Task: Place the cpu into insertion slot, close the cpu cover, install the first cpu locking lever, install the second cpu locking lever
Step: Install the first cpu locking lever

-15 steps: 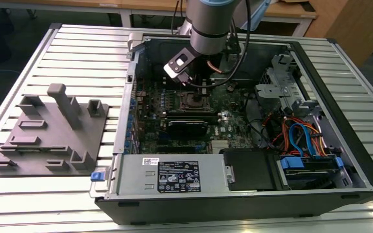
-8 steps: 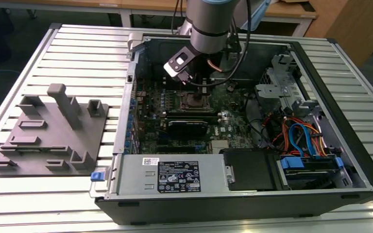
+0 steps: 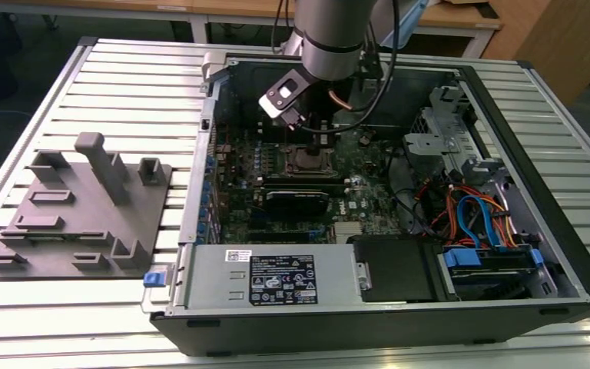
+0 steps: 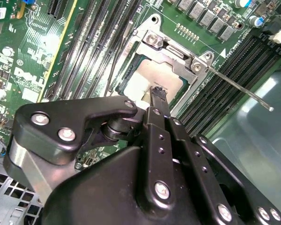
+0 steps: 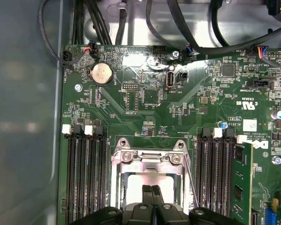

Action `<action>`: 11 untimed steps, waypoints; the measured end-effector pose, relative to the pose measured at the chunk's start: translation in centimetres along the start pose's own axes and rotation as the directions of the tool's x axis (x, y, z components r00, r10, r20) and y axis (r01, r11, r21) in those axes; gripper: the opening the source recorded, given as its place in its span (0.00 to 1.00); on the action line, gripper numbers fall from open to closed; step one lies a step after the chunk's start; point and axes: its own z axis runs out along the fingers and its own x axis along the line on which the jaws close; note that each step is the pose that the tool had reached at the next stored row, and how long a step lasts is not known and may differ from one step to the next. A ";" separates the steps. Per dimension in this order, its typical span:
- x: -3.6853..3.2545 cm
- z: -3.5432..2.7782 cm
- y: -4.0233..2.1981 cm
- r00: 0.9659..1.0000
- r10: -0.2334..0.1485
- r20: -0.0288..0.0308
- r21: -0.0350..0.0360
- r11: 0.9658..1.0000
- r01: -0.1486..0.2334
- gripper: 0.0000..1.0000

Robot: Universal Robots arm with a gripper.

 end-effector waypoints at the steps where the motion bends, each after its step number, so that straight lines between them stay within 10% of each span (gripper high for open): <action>1: 0.00 -0.11 0.00 1.000 0.000 0.000 0.000 1.000 0.000 0.11; 11: 0.04 -1.17 0.00 1.000 0.000 0.000 0.000 1.000 0.000 0.11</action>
